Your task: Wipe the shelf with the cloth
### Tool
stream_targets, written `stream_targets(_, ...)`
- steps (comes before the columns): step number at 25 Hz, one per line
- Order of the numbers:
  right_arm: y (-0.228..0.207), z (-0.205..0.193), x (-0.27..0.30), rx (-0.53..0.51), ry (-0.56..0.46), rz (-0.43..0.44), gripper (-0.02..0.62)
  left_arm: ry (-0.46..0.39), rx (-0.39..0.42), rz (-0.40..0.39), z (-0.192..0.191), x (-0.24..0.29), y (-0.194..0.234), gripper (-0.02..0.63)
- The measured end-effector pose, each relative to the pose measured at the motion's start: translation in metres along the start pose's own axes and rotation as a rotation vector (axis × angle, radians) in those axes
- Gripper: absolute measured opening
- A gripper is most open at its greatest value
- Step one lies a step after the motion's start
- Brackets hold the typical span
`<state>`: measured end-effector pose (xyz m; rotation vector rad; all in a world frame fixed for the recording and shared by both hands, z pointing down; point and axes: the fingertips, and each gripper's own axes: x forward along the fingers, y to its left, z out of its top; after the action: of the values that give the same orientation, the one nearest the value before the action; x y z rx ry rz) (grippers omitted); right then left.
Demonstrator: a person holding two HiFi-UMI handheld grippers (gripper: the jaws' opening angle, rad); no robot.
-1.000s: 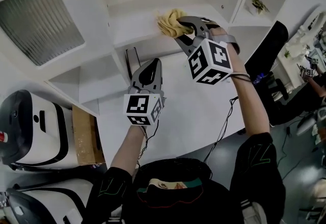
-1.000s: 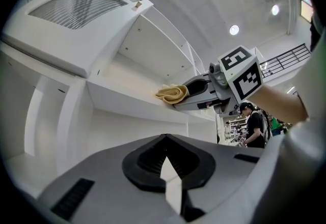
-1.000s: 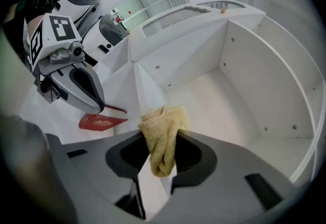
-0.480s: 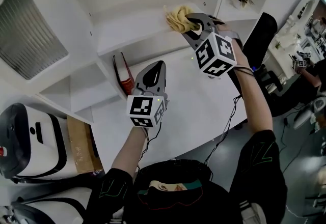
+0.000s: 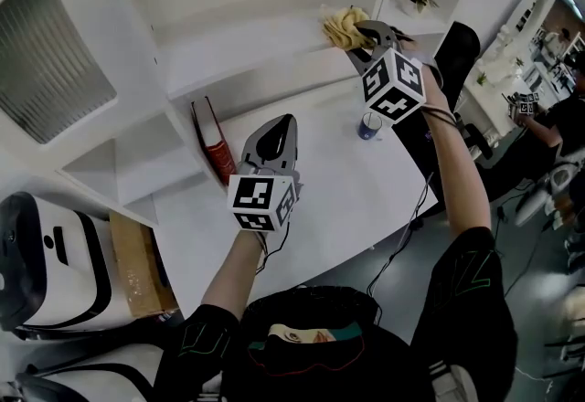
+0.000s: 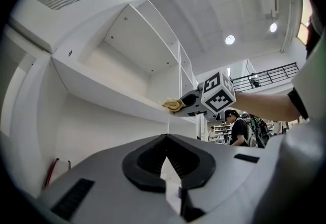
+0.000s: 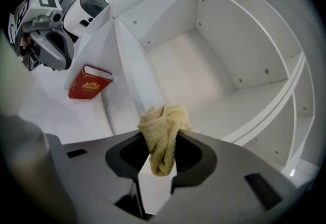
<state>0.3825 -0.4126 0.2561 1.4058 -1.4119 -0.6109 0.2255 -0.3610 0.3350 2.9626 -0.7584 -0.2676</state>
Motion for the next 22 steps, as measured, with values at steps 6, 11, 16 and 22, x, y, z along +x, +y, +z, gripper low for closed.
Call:
stream_targets(6,0.001,-0.020,-0.008,0.019,0.050,-0.039,0.127,-0.019,-0.030,-0.023,0.004,0.000,-0.010,-0.002)
stream_targets(11,0.009,-0.032,-0.027,0.213,0.049,0.038,0.127,-0.017,-0.052,-0.055,0.001,0.003,-0.029,-0.002)
stream_targets(16,0.023,-0.050,-0.049,0.509,-0.023,0.121,0.127,-0.013,-0.092,-0.075,-0.001,0.009,-0.043,-0.002)
stream_targets(22,0.039,-0.058,-0.081,0.780,-0.156,0.099,0.127,-0.032,-0.099,-0.097,0.002,0.012,-0.059,-0.002)
